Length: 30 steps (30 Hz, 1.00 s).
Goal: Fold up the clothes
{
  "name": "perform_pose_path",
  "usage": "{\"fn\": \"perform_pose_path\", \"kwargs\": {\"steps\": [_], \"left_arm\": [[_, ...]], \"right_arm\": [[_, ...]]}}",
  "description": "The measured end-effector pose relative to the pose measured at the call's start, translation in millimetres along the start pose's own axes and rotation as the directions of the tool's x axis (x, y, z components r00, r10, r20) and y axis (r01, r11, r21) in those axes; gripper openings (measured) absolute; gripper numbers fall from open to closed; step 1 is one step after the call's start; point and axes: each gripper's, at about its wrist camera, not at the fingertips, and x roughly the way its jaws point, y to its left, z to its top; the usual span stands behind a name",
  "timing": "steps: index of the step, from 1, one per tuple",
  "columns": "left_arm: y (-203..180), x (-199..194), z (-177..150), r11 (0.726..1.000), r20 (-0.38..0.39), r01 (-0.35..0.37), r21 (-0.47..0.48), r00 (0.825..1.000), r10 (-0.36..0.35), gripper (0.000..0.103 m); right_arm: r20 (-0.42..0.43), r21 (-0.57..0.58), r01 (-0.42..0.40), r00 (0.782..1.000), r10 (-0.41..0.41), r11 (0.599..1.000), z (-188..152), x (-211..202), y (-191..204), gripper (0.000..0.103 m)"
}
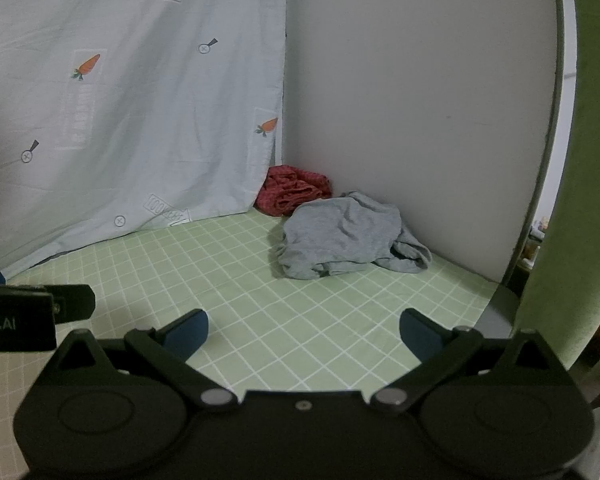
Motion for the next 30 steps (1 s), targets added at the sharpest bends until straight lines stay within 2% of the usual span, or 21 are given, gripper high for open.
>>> {"fn": "perform_pose_path", "kwargs": {"steps": [17,30], "left_arm": [[-2.3,-2.5,-2.1,1.0,0.004,0.003,0.008,1.0,-0.003,0.103],[3.1,-7.3,-8.7,1.0,-0.02,0.016,0.026,1.0,-0.015,0.103]], "right_arm": [[0.005,0.006,0.0,1.0,0.0,1.0,1.1,-3.1,-2.2,0.103],[0.001,0.022,0.008,1.0,-0.008,1.0,0.9,-6.0,-2.2,0.103]]}}
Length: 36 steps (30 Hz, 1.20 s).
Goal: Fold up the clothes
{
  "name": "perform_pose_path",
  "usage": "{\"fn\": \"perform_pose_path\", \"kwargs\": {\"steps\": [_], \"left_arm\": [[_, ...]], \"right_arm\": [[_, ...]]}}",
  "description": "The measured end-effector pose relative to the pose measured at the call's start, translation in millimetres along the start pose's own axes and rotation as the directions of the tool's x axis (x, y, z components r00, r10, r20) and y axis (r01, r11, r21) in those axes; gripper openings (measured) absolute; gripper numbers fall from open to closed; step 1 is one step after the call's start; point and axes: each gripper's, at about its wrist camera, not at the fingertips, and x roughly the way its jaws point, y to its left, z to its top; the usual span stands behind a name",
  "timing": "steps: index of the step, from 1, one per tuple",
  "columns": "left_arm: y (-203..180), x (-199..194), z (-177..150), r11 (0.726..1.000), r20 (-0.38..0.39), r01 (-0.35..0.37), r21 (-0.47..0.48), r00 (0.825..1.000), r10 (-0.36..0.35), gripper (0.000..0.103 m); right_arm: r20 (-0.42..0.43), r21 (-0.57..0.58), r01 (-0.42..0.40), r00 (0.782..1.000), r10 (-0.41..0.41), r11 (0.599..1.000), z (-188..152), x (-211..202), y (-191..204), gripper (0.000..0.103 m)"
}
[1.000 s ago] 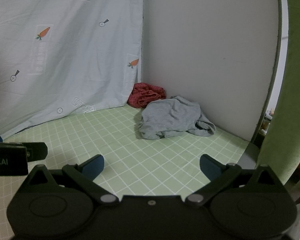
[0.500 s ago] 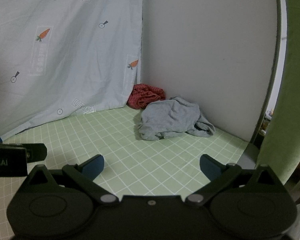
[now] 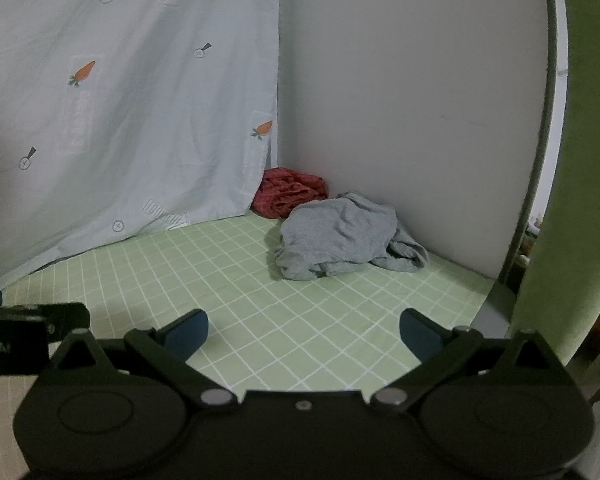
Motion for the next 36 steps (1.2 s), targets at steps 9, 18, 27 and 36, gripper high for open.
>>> {"fn": "perform_pose_path", "kwargs": {"steps": [9,18,27,36], "left_arm": [[9.9,3.1,-12.8,0.999,-0.03,0.036,0.023,0.999,-0.035,0.103],[12.3,35.9,-17.7,0.999,-0.101,0.029,-0.022,0.994,-0.031,0.103],[-31.5,107.8,22.3,0.994,-0.144,0.022,-0.111,0.989,-0.038,0.103],[-78.0,204.5,79.2,0.988,-0.2,0.008,-0.156,0.979,-0.04,0.094]], "right_arm": [[-0.045,0.036,0.033,0.998,-0.031,0.999,-15.7,-1.5,7.9,0.103],[-0.135,0.071,0.053,0.99,-0.043,0.996,-32.9,24.5,-3.7,0.103],[-0.165,0.029,-0.001,0.986,0.005,1.0,6.6,111.2,-48.9,0.103],[-0.152,0.065,0.005,0.988,0.005,0.998,57.7,225.1,-112.3,0.098]]}}
